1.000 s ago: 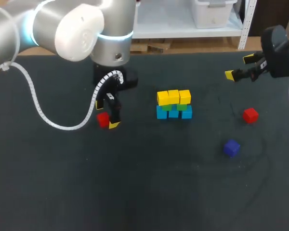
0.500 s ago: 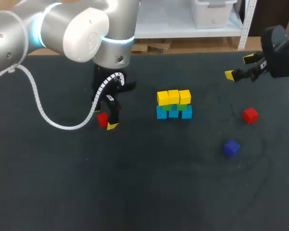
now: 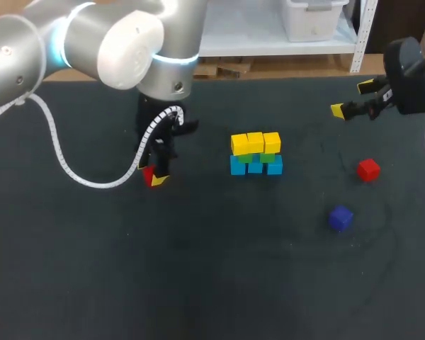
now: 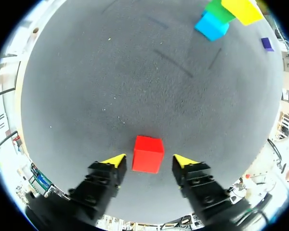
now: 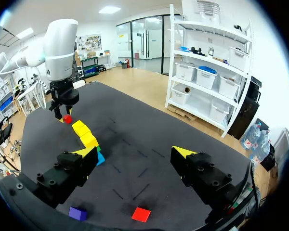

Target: Place the blue cubes, place green cubes on the blue cubes, place the yellow cubes on the green cubes, then place the red cubes on the yellow cubes, and place purple cube on the red cubes.

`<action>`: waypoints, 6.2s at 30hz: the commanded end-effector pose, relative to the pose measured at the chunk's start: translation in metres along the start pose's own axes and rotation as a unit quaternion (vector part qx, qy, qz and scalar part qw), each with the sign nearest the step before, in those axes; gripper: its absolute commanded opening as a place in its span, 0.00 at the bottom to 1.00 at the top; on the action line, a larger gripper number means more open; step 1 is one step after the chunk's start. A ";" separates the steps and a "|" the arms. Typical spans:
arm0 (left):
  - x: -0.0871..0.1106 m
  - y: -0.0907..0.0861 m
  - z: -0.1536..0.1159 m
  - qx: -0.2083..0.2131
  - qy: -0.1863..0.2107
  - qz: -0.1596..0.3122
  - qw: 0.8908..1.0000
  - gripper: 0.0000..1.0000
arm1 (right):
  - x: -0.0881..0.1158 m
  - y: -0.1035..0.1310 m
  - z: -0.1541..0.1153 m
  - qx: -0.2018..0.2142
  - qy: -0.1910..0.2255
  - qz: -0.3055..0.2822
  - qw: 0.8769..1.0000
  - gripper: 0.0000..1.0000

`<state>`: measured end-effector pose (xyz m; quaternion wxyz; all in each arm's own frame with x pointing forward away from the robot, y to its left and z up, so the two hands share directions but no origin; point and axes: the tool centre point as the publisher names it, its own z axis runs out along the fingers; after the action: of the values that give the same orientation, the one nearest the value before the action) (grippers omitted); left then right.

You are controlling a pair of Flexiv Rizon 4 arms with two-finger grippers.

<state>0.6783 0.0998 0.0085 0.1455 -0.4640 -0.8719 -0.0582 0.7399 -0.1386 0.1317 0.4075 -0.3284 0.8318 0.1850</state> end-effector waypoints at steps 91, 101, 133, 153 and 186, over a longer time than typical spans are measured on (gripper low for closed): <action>-0.140 -0.078 -0.150 -0.044 -0.023 0.238 0.970 0.00 | 0.001 -0.001 0.000 -0.003 -0.002 0.000 1.000 1.00; -0.141 -0.078 -0.149 -0.045 -0.019 0.238 0.970 0.00 | 0.001 -0.001 0.000 -0.003 -0.002 0.000 1.000 1.00; -0.142 -0.081 -0.145 -0.038 -0.016 0.238 0.970 0.03 | 0.001 -0.001 0.000 -0.003 -0.002 0.000 1.000 1.00; -0.145 -0.085 -0.144 -0.033 -0.018 0.240 0.970 0.24 | 0.001 -0.001 0.000 -0.003 -0.002 0.000 1.000 1.00; -0.145 -0.081 -0.142 -0.035 -0.017 0.233 0.972 0.42 | 0.001 -0.001 0.000 -0.003 -0.002 0.000 1.000 1.00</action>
<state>0.7119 -0.0923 0.1010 0.1196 -0.6606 -0.7396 -0.0470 0.7399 -0.1386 0.1317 0.4075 -0.3284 0.8318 0.1850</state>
